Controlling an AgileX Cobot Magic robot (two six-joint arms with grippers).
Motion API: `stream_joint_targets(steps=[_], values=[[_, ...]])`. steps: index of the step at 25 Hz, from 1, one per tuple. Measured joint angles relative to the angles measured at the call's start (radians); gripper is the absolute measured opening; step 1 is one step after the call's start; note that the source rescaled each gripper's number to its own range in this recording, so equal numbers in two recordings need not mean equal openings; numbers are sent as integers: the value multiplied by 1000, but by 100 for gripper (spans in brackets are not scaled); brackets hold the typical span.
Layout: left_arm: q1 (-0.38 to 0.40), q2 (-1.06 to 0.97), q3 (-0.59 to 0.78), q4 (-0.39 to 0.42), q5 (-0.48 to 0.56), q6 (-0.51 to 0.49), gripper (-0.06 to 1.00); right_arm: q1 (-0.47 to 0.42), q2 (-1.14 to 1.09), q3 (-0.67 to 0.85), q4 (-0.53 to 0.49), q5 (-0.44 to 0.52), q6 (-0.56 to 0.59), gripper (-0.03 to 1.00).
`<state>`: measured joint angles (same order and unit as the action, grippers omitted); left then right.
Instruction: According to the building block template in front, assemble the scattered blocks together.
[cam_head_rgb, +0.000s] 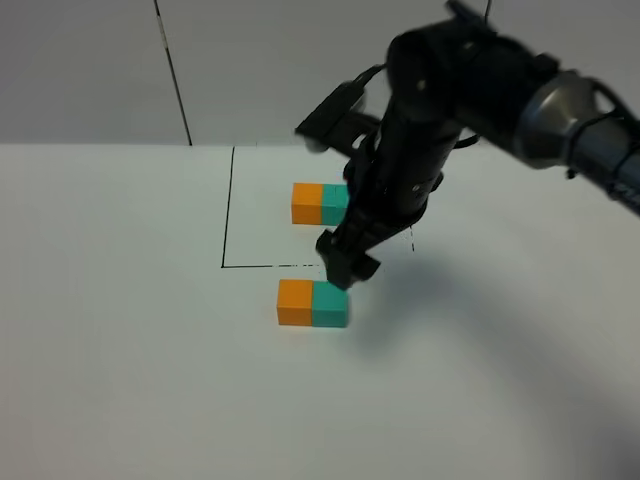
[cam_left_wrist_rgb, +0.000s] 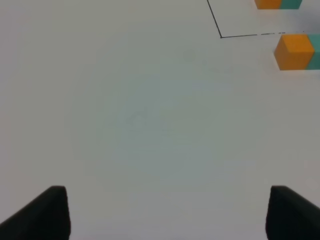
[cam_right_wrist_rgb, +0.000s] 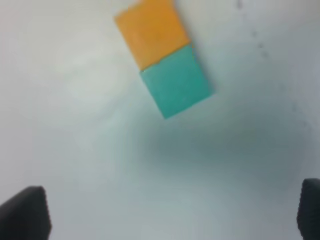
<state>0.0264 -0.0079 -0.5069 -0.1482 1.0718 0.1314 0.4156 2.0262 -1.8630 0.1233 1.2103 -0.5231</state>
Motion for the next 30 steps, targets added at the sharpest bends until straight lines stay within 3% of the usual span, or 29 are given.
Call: stream_joint_targets(steps=[5, 8, 12, 16, 18, 20, 26, 30], values=[[0, 0, 0, 0, 0, 0, 67, -205, -154, 24, 117, -1, 221, 100], [0, 0, 0, 0, 0, 0, 67, -367, -258, 115, 135, -3, 305, 100], [0, 0, 0, 0, 0, -1, 67, -562, -435, 343, 115, -46, 333, 100], [0, 0, 0, 0, 0, 0, 67, -712, -685, 658, 98, -203, 350, 100], [0, 0, 0, 0, -1, 0, 67, -746, -820, 807, 96, -279, 359, 100], [0, 0, 0, 0, -1, 0, 67, -750, -958, 911, 98, -291, 363, 100], [0, 0, 0, 0, -1, 0, 67, -745, -1273, 1100, 61, -107, 432, 100], [0, 0, 0, 0, -1, 0, 67, -674, -1445, 1192, -29, -85, 486, 100]])
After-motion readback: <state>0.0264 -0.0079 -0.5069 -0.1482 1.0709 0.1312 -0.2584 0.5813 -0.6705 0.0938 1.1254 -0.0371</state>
